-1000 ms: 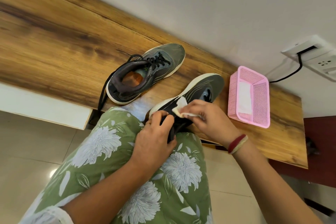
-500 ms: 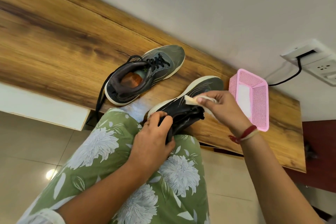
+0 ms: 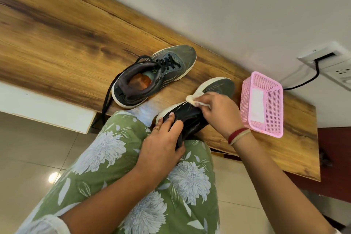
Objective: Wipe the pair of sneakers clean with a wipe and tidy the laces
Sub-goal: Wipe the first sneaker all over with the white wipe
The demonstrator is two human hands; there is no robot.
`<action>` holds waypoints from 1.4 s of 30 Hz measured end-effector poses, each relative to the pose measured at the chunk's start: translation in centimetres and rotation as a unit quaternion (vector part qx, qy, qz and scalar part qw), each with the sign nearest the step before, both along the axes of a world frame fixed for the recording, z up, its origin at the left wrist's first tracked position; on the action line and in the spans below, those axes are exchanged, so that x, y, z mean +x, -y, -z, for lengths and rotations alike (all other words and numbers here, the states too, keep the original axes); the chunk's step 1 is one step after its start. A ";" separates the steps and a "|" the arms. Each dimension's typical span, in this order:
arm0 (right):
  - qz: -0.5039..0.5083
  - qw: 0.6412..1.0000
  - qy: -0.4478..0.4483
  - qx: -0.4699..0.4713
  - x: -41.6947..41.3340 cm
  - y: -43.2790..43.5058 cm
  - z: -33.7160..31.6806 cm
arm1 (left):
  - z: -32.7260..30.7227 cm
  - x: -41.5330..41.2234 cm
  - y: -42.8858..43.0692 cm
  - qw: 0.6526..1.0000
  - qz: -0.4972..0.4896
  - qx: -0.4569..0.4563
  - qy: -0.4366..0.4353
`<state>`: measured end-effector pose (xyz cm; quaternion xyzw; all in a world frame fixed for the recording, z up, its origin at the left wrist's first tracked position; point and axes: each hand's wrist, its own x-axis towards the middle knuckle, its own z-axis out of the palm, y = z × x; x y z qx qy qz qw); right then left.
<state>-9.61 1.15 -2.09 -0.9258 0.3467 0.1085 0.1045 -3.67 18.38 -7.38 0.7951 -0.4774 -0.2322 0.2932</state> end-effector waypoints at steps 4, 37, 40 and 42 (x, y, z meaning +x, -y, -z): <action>-0.065 0.993 0.031 0.091 0.3 -1.6 0.0 | 0.0 -0.1 -0.1 1.000 0.001 0.000 0.002; 0.159 0.953 0.181 0.183 0.5 2.1 -0.9 | -0.5 0.8 0.0 0.974 -0.141 -0.063 -0.166; 0.088 0.989 0.060 0.101 1.9 2.3 -0.1 | -0.4 0.6 -0.1 0.979 -0.128 -0.041 -0.150; 0.031 0.997 0.012 0.064 3.2 2.1 0.2 | -0.2 0.5 -0.1 0.982 -0.110 -0.027 -0.153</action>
